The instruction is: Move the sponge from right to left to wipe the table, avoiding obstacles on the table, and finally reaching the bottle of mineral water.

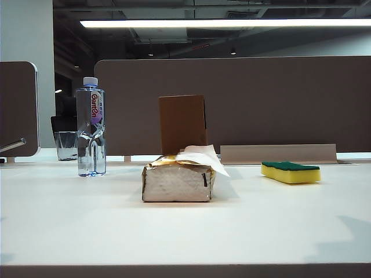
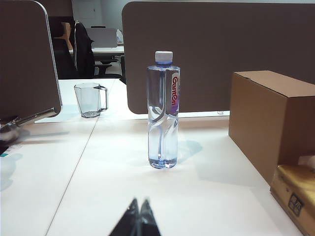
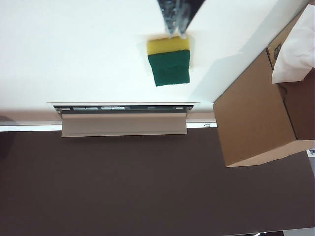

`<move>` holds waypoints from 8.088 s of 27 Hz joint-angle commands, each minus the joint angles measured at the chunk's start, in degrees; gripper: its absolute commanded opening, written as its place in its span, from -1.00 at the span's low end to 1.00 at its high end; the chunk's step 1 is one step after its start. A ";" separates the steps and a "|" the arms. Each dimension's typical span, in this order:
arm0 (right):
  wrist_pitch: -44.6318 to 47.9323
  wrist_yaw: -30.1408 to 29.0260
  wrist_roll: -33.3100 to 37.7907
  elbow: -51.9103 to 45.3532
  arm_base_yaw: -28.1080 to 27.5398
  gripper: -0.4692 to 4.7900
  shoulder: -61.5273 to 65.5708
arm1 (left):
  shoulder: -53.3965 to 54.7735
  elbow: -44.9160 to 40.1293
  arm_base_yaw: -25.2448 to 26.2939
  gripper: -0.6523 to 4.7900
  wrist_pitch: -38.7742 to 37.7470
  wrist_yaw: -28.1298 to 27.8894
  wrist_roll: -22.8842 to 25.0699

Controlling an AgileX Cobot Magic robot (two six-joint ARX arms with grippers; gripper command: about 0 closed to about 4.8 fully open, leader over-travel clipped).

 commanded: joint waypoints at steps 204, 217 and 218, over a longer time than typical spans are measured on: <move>-35.17 -20.09 7.52 88.46 -5.79 0.33 123.47 | 49.72 52.17 -2.23 0.95 -30.16 37.75 -3.13; -36.76 -17.90 7.54 88.43 -5.68 -0.86 123.73 | 49.70 52.30 -2.19 0.95 -29.99 37.11 -3.15; -36.63 -17.92 7.52 88.43 -5.68 -0.86 123.73 | 49.70 52.37 -2.19 0.95 -29.94 37.11 -3.13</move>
